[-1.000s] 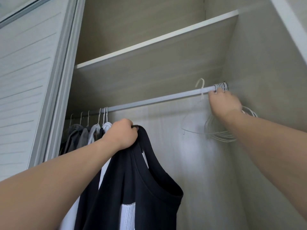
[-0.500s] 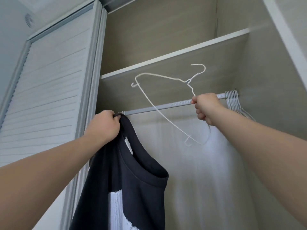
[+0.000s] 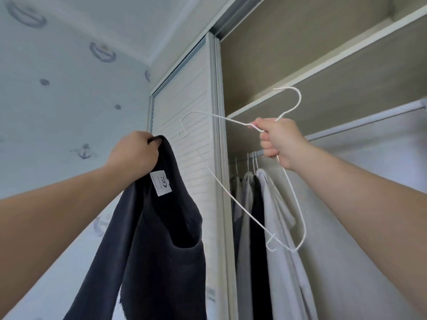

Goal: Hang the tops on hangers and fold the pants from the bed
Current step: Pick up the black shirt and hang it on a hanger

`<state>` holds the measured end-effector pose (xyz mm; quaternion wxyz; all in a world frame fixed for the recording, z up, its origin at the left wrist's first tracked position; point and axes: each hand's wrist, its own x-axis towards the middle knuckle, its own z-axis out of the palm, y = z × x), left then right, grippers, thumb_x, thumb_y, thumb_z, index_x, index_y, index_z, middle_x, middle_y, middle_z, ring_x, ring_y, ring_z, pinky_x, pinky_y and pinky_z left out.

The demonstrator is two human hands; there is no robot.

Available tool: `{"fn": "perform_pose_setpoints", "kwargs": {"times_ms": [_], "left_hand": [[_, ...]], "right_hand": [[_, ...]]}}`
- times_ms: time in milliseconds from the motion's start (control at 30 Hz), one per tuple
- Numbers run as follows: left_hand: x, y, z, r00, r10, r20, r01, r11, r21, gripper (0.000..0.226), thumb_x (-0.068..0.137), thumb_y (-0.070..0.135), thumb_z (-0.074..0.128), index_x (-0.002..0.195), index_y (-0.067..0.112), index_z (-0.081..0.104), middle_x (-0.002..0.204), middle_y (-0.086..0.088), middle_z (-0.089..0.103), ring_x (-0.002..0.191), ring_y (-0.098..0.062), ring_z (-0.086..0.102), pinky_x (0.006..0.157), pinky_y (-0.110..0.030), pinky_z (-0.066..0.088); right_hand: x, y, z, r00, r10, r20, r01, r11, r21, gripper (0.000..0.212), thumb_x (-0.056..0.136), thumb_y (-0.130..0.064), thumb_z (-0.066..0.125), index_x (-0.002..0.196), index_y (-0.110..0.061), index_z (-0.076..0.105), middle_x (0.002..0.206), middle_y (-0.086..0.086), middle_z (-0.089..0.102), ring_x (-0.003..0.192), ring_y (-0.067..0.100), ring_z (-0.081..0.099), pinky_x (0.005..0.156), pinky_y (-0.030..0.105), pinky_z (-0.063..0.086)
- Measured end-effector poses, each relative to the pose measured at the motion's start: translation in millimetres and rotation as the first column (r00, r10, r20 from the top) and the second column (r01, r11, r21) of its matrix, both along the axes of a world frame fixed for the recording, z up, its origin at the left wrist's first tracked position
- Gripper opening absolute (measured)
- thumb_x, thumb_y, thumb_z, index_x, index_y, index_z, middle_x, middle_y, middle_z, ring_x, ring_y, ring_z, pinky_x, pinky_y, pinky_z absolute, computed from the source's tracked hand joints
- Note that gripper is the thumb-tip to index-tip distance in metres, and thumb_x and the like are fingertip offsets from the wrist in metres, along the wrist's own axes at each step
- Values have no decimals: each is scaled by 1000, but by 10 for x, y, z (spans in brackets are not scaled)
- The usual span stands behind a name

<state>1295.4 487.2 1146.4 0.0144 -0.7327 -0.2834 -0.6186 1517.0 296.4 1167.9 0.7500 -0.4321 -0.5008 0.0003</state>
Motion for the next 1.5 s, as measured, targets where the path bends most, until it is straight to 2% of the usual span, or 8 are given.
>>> {"fn": "perform_pose_setpoints", "kwargs": {"times_ms": [100, 433, 600, 800, 933, 1033, 1233, 1500], "left_hand": [[-581, -92, 49, 983, 182, -18, -182, 983, -1, 43, 103, 32, 46, 68, 10, 56, 83, -14, 59, 75, -35, 57, 64, -34, 40], [-2494, -768, -65, 860, 509, 27, -478, 825, -302, 37, 99, 21, 52, 65, 10, 41, 68, -11, 43, 62, -28, 40, 52, -29, 28], [-3436, -1295, -460, 794, 600, 97, -495, 731, -470, 25, 97, 18, 52, 75, 7, 49, 74, -14, 50, 65, -29, 52, 62, -30, 41], [-4329, -1924, -1049, 640, 761, 106, -602, 582, -547, 27, 98, 23, 52, 76, 9, 45, 75, -13, 43, 69, -26, 43, 64, -33, 33], [-4899, -2427, -1279, 556, 819, 139, -577, 501, -645, 30, 97, 26, 52, 83, 1, 61, 84, -17, 62, 76, -33, 66, 78, -45, 60], [-5355, -2765, -1414, 525, 836, 160, -542, 473, -695, 24, 99, 18, 51, 90, -1, 60, 96, -19, 62, 87, -34, 65, 85, -48, 60], [-6162, -3517, -1689, 365, 931, 7, -704, 281, -652, 38, 100, 27, 54, 67, 16, 38, 71, -2, 42, 89, -26, 50, 49, -25, 40], [-6985, -4514, -2056, 479, 835, -271, -743, 222, -631, 42, 95, 33, 64, 63, 7, 58, 39, 8, 45, 32, -4, 42, 34, -16, 34]], "right_hand": [[-409, 127, 13, 992, 119, 28, -120, 993, 8, 18, 100, -15, 56, 83, -11, 61, 42, -9, 26, 33, 4, 18, 33, 16, 13], [-1707, 147, -156, 871, 471, 141, -470, 882, -39, 14, 98, -17, 60, 95, -6, 69, 55, -3, 24, 45, 9, 16, 42, 21, 9], [-2382, 128, -582, 748, 652, 121, -643, 758, -112, 19, 99, -18, 59, 90, -7, 71, 49, -6, 27, 40, 9, 17, 38, 16, 13], [-3214, 61, -1212, 604, 796, 41, -776, 599, -198, 19, 99, -17, 59, 89, -5, 70, 48, -7, 28, 39, 9, 19, 37, 15, 16], [-3780, -103, -1636, 492, 870, -23, -841, 469, -269, 19, 98, -16, 60, 90, -4, 73, 53, -3, 28, 41, 9, 20, 36, 17, 17], [-4230, -317, -1931, 379, 922, -77, -892, 341, -297, 19, 99, -15, 59, 93, -4, 72, 53, -4, 27, 41, 9, 20, 36, 18, 16], [-5195, -826, -2509, 176, 973, -146, -947, 127, -295, 21, 99, -12, 58, 88, -6, 74, 52, -2, 29, 41, 10, 20, 38, 16, 17], [-6448, -1462, -3194, 177, 979, -96, -954, 147, -263, 24, 99, -15, 61, 84, -21, 79, 48, -4, 32, 39, 11, 25, 40, 18, 22]]}}
